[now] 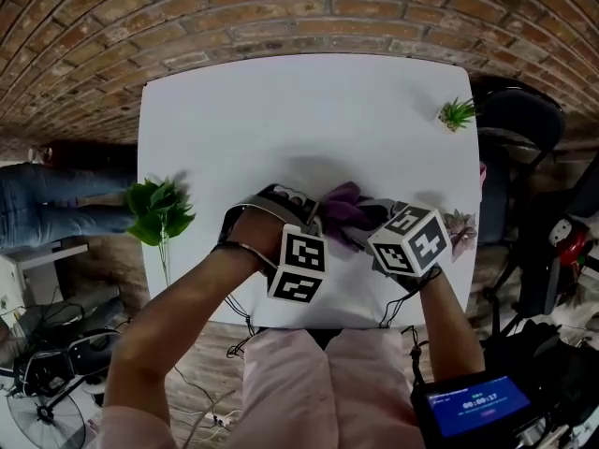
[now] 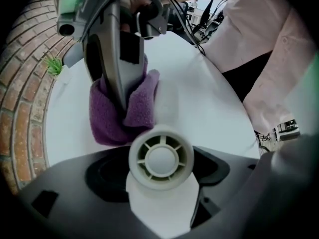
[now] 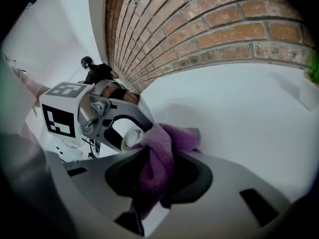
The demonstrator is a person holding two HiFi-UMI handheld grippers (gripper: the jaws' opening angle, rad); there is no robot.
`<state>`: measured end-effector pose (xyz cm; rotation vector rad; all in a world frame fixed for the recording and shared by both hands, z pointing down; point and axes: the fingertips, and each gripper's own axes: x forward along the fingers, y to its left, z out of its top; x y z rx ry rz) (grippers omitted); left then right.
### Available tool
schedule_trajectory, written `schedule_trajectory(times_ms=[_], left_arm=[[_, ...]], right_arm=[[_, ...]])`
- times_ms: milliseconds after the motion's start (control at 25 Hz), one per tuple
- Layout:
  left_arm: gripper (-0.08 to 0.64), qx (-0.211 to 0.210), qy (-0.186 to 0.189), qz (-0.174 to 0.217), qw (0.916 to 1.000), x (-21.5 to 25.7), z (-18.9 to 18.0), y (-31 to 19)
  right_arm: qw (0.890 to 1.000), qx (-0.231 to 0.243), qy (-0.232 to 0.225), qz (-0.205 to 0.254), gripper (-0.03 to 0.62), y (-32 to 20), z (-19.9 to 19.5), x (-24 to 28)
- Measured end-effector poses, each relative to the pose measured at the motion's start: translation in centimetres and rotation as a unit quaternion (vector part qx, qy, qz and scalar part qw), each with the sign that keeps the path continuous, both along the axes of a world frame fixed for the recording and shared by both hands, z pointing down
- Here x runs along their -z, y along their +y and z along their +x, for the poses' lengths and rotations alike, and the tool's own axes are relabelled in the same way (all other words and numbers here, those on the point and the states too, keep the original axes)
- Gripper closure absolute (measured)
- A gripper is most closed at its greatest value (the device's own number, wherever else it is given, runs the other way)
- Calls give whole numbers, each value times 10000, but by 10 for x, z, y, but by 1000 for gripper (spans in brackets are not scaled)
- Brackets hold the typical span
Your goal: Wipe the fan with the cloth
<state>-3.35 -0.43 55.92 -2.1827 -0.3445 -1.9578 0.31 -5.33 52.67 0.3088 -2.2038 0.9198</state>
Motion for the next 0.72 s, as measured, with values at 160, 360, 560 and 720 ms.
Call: schedule_trajectory(times_ms=[160, 360, 560, 720], left_arm=[[186, 69, -50, -21, 10000, 0, -1, -1], [186, 376, -75, -25, 9993, 0, -4, -2], [186, 886, 50, -18, 9961, 0, -9, -4], [186, 1360, 117, -37, 9906, 0, -14, -6]], right_arm=[[9994, 286, 145, 99, 480, 4, -5, -2], [9982, 474, 310, 175, 483, 7, 4, -6], [9990, 213, 349, 170, 485, 6, 21, -7], [9990, -10, 398, 189, 485, 4, 35, -8]])
